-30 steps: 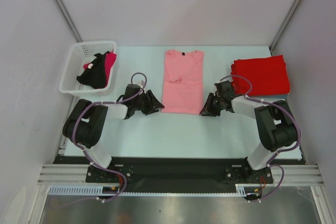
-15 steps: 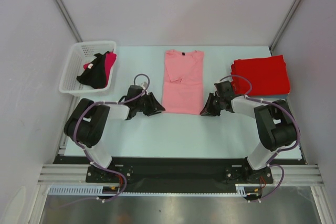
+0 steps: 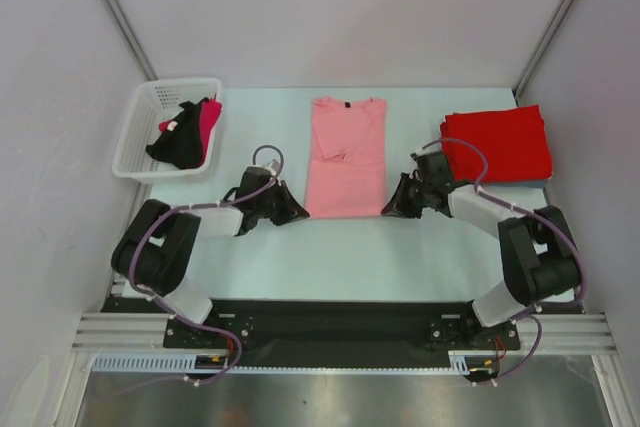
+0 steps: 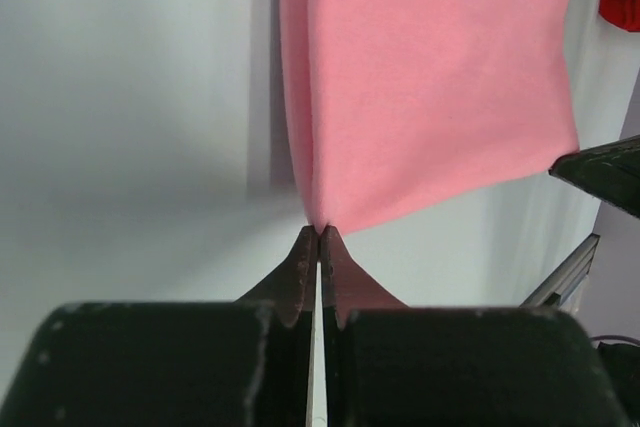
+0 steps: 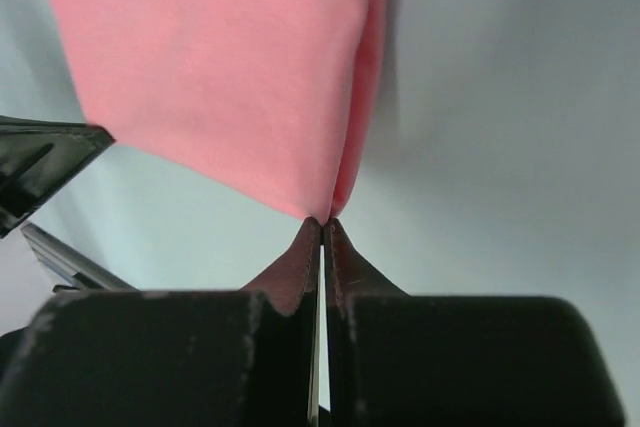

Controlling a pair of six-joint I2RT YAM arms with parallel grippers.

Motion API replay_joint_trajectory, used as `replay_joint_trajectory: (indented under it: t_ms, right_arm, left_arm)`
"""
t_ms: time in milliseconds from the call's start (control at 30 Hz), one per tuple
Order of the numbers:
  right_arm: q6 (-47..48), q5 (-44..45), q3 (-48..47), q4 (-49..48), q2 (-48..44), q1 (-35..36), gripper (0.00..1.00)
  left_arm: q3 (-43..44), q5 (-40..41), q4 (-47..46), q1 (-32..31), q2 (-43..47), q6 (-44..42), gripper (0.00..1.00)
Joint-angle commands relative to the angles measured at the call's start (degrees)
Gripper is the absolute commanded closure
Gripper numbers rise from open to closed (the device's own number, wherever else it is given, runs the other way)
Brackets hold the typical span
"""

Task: Fold and stack the t-shirts
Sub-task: Fold the tshirt

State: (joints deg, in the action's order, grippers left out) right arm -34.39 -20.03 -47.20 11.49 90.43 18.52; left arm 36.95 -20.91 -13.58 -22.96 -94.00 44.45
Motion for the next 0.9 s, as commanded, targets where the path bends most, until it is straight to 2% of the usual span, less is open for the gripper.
replay_joint_trajectory:
  t_ms: [0,300,467,700,867]
  right_arm:
    - [1.34,-2.11,1.05,2.13,-6.66,0.02,1.00]
    - [1.52,-3.35,2.11,9.34,-20.02,0.20,1.00]
    - [2.31,-2.64,-2.00,12.68,-22.32,-1.03,1.00]
    - [3.36,-3.52,-12.89,13.39,-13.81,-4.63,1.00]
    - [3.72,-4.93,-22.31,13.30,-1.87,-6.48,1.00]
  left_arm:
    - [-1.88,0.87,1.71,-1.12,6.88,-1.64,1.00]
    - [-5.57,-1.24,8.21,-2.44,21.90,-0.85,1.00]
    - [-1.28,-2.47,14.88,-1.91,25.44,-1.03,1.00]
    - [8.39,-1.94,18.51,1.60,20.88,-1.73,1.00]
    - [17.60,-2.30,18.42,6.08,11.59,-2.17,1.00]
